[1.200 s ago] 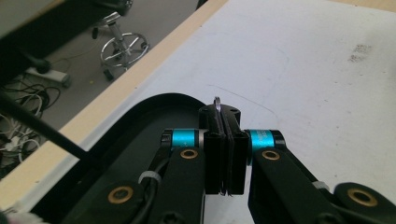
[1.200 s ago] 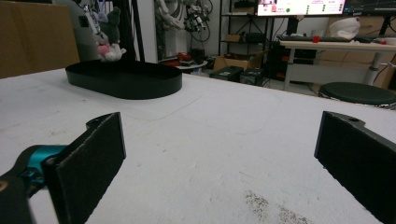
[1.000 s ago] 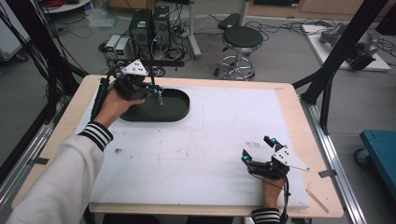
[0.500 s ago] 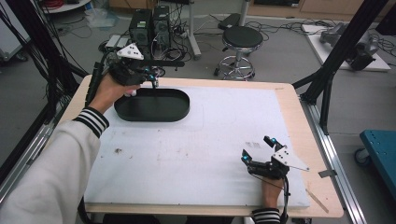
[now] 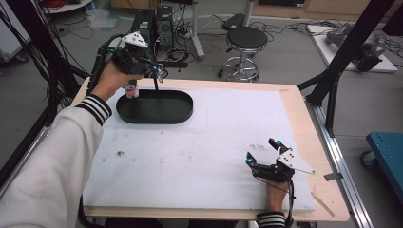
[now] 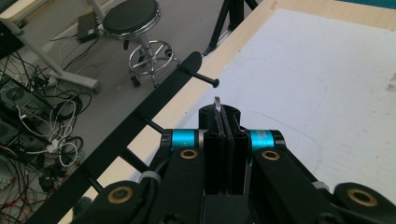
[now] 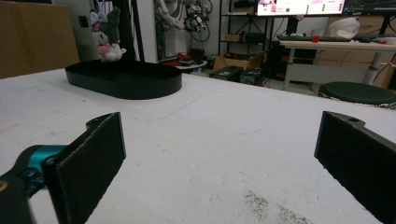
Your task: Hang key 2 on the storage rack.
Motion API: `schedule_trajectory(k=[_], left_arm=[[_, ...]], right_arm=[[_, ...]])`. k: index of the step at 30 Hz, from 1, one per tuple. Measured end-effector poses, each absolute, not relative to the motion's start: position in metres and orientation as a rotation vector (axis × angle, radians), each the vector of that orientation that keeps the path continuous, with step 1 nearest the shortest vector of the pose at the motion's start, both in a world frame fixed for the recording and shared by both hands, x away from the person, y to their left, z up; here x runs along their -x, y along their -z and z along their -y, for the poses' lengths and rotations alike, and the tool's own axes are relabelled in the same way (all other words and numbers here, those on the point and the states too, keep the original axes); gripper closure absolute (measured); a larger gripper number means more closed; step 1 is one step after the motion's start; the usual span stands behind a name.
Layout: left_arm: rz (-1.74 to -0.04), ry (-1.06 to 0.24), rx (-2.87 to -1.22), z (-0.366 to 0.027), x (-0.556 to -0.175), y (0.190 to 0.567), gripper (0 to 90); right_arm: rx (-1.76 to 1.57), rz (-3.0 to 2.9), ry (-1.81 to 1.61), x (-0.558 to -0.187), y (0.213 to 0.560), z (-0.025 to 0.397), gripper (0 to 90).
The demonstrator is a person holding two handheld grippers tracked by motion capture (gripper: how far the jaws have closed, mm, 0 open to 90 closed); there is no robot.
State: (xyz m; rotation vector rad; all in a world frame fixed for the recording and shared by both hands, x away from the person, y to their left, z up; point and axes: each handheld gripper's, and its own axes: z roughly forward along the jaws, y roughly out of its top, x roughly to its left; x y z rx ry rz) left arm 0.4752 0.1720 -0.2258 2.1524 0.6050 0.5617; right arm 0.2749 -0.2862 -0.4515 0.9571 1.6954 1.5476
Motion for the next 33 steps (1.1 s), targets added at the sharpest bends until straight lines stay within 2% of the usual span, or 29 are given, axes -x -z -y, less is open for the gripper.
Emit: schedule_trajectory(k=[33], left_arm=[[-0.703, -0.542, -2.209, -0.171, -0.507, 0.254, 88.2]], right_arm=[[-0.956, -1.696, -1.546, -0.275, 0.452, 0.286, 1.1]])
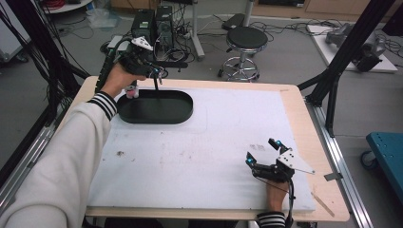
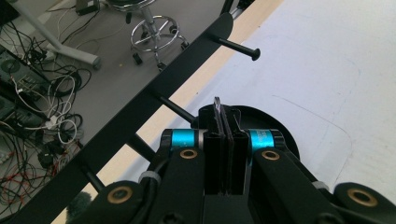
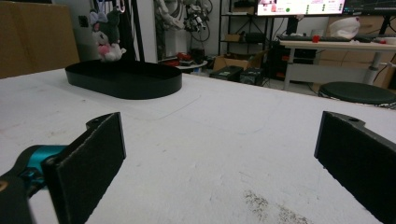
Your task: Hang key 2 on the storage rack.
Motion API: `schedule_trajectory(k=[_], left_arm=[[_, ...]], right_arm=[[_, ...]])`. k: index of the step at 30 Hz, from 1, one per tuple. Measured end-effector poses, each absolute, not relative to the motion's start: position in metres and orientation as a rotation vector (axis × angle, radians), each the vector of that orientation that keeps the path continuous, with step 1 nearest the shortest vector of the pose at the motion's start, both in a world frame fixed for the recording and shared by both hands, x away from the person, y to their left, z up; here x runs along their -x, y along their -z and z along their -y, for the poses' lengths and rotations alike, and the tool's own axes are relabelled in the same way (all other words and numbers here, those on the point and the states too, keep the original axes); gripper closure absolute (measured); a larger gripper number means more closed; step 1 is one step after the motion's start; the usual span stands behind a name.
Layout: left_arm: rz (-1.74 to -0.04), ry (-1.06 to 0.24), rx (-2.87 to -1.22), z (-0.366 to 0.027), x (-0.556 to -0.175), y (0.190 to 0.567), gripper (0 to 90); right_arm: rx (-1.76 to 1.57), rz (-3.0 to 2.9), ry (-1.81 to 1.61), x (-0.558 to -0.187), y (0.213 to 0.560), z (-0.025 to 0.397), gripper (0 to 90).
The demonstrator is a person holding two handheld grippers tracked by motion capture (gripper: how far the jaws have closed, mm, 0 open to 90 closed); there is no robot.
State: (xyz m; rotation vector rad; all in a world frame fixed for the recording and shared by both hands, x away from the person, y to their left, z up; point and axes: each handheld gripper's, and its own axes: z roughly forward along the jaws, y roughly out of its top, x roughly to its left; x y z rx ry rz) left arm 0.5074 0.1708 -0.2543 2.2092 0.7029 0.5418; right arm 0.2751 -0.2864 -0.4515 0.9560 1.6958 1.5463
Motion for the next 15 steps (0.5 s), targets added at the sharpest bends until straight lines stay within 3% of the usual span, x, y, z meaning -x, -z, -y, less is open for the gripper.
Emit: schedule_trajectory(k=[15], left_arm=[[-0.722, -0.551, -2.210, -0.1727, -0.5155, 0.2595, 88.1]], right_arm=[[-0.956, -1.694, -1.546, -0.2754, 0.4515, 0.2866, 1.2]])
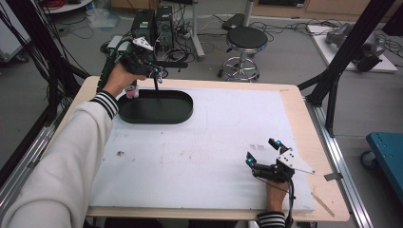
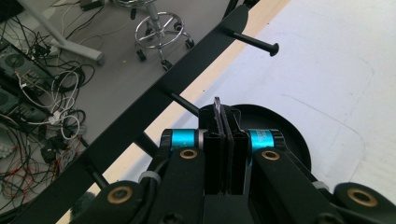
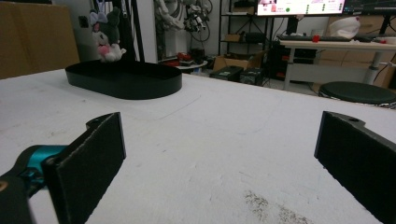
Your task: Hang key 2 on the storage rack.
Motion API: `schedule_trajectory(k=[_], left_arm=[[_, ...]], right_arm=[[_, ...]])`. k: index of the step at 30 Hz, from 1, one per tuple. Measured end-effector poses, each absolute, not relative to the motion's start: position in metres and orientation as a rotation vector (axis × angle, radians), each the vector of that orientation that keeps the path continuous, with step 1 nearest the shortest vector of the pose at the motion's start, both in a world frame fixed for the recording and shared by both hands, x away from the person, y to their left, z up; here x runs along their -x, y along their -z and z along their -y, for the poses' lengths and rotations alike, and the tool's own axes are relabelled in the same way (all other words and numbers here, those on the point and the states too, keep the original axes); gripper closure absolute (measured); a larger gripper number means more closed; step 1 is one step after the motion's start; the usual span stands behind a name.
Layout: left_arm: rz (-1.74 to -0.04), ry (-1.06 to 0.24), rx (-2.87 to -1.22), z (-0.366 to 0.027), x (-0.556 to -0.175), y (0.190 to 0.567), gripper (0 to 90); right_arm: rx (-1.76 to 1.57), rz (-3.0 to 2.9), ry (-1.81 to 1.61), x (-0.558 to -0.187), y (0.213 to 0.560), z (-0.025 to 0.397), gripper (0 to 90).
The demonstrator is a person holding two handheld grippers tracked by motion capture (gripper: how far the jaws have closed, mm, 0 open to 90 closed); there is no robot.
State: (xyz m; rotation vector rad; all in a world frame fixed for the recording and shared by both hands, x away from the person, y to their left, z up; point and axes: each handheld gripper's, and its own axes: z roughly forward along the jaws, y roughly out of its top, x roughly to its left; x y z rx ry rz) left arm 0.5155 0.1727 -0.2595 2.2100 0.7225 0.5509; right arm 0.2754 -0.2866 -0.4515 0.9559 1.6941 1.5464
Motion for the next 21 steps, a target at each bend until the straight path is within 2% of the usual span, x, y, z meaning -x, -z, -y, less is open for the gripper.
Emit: schedule_trajectory(k=[21], left_arm=[[-0.754, -0.595, -2.182, -0.1737, -0.5258, 0.2641, 88.2]], right_arm=[[-0.960, -1.693, -1.546, -0.2755, 0.4515, 0.2867, 1.1]])
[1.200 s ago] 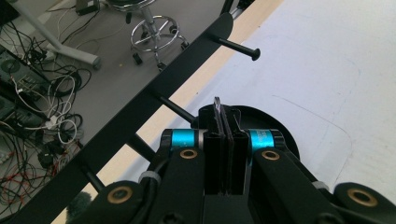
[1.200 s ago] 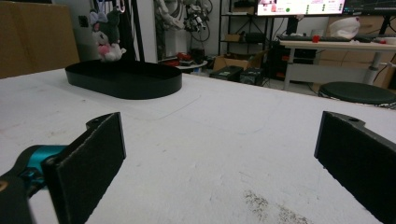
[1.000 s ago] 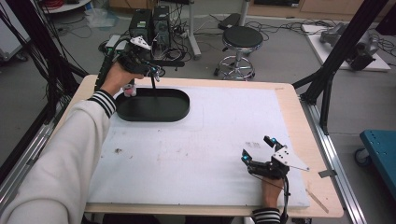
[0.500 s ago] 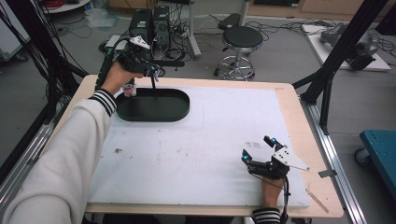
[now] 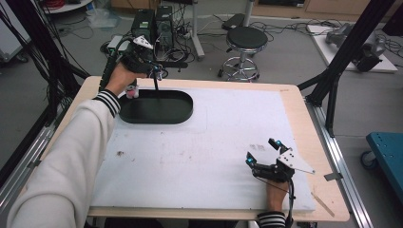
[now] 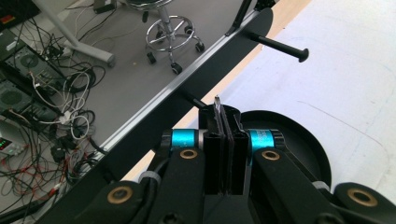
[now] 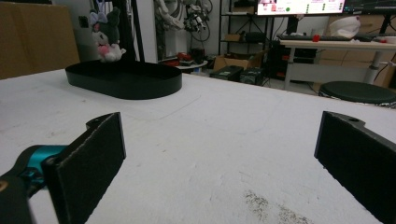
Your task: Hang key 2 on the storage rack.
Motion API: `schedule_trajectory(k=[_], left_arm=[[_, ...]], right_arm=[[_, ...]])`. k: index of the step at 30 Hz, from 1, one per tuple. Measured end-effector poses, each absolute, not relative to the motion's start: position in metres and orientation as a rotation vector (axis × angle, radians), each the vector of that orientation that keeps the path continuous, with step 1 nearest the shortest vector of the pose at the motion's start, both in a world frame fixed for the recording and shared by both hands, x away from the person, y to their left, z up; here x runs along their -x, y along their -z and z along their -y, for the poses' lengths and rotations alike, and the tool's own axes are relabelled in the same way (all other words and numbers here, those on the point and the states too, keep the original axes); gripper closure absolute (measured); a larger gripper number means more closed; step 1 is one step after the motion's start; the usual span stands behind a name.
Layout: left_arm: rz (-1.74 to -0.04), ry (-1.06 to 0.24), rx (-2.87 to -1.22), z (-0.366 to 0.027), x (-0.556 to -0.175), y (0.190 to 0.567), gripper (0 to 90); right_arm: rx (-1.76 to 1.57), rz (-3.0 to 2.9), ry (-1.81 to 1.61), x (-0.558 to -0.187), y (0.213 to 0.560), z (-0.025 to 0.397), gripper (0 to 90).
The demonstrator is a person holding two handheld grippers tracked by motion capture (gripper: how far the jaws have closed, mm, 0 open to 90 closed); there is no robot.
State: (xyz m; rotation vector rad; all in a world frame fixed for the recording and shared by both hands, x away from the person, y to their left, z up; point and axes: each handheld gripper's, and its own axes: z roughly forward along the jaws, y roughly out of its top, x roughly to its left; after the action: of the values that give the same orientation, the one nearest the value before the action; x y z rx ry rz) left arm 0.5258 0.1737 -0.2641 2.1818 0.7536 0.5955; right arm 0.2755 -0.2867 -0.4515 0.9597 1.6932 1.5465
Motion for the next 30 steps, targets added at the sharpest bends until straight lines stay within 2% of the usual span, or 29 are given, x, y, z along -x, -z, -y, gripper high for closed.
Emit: schedule_trajectory(k=[12, 17, 19, 20, 23, 26, 27, 30], left_arm=[[-0.784, -0.639, -2.174, -0.169, -0.532, 0.259, 86.5], [-0.805, -0.659, -2.153, -0.173, -0.531, 0.257, 75.0], [-0.803, -0.666, -2.129, -0.175, -0.530, 0.257, 65.5], [-0.806, -0.667, -2.110, -0.176, -0.530, 0.257, 56.1], [-0.777, -0.656, -2.058, -0.181, -0.525, 0.257, 35.6], [-0.743, -0.703, -1.964, -0.186, -0.515, 0.254, 6.5], [-0.720, -0.698, -1.932, -0.189, -0.510, 0.252, 1.7], [-0.684, -0.706, -1.860, -0.201, -0.491, 0.249, 1.7]], right_arm=[[-0.960, -1.696, -1.547, -0.275, 0.451, 0.286, 1.1], [-0.959, -1.696, -1.546, -0.275, 0.451, 0.286, 1.1], [-0.958, -1.696, -1.544, -0.275, 0.451, 0.286, 1.2], [-0.959, -1.698, -1.544, -0.275, 0.451, 0.286, 1.1], [-0.959, -1.699, -1.543, -0.275, 0.452, 0.286, 1.1], [-0.957, -1.699, -1.543, -0.275, 0.451, 0.286, 1.2], [-0.960, -1.700, -1.544, -0.275, 0.452, 0.286, 1.2], [-0.959, -1.698, -1.545, -0.275, 0.451, 0.286, 1.1]])
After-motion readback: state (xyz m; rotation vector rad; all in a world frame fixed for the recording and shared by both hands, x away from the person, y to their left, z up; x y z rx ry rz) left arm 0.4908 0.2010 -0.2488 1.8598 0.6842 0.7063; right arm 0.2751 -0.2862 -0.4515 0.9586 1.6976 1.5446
